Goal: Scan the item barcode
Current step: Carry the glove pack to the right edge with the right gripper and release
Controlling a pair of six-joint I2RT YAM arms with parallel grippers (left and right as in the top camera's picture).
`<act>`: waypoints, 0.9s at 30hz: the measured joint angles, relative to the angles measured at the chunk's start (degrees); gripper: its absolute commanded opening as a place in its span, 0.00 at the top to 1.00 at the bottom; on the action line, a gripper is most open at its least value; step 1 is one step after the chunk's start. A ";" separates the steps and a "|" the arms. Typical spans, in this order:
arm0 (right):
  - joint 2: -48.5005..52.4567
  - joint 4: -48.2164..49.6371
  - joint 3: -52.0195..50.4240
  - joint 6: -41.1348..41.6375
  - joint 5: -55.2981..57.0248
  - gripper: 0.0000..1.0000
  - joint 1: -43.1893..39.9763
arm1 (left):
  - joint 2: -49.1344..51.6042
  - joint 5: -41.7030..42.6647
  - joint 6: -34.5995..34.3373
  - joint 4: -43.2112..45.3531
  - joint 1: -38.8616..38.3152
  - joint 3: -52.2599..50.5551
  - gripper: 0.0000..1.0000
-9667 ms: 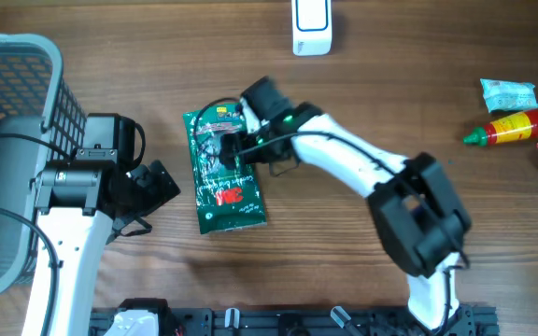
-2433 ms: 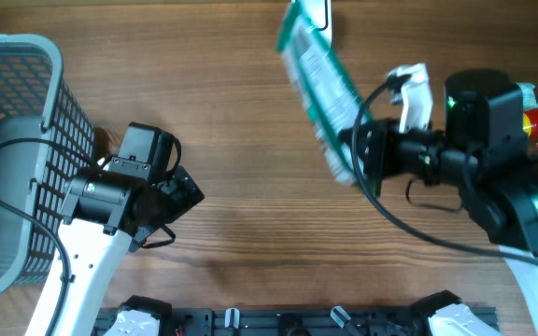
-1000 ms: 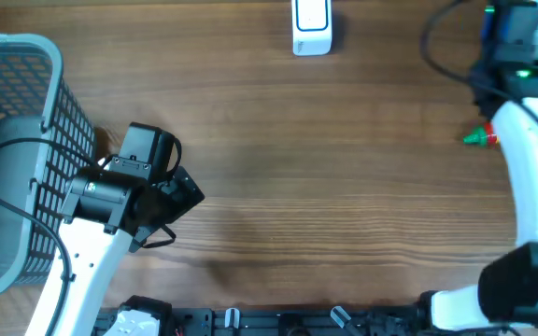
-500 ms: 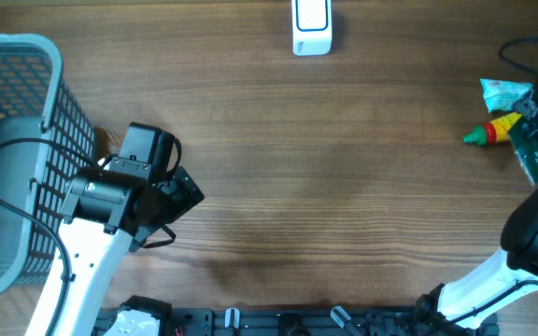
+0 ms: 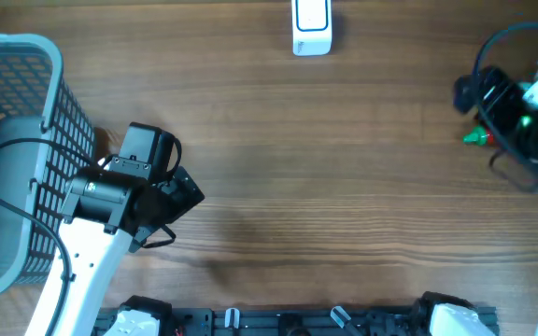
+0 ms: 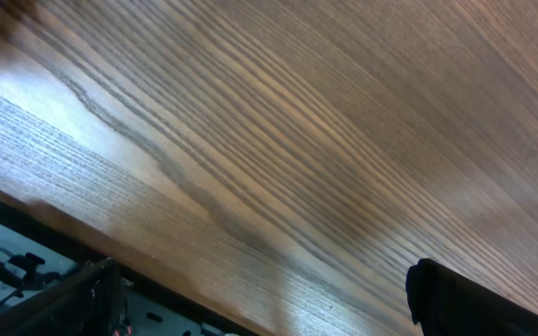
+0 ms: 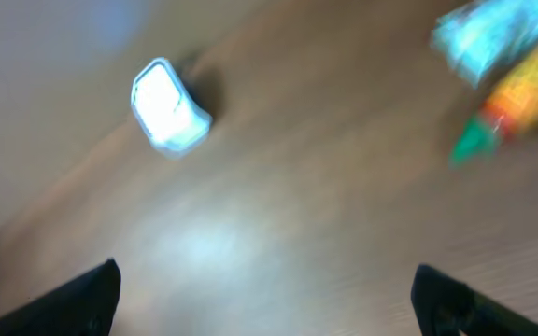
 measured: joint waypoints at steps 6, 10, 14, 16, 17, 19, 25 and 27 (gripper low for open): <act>-2.23 -5.03 -0.20 7.19 -2.62 0.00 0.42 | 0.00 0.00 0.00 0.00 0.00 0.00 0.00; -2.23 -4.44 -1.07 -1.60 -3.48 0.00 1.79 | 0.00 0.00 0.00 0.00 0.00 0.00 0.00; -4.59 8.31 -5.90 -7.96 -3.52 0.00 6.95 | 0.00 0.00 0.00 0.00 0.00 0.00 0.00; -9.03 19.04 -11.67 -9.66 -3.52 0.00 10.86 | 0.00 0.00 0.00 0.00 0.00 0.00 0.00; -12.70 25.64 -15.91 -10.14 -3.74 0.00 12.85 | 0.00 0.00 0.00 0.00 0.00 0.00 0.00; -20.22 35.93 -24.15 -10.82 -4.09 0.00 14.95 | 0.00 -0.02 0.00 0.00 0.00 -0.02 0.00; -47.71 64.02 -56.35 -11.30 -4.07 0.00 15.30 | 0.07 -0.02 0.00 -0.11 0.00 -0.07 0.00; -56.46 71.87 -66.16 -11.32 -3.37 0.00 15.26 | 0.09 -0.02 0.00 0.00 0.00 -0.09 0.00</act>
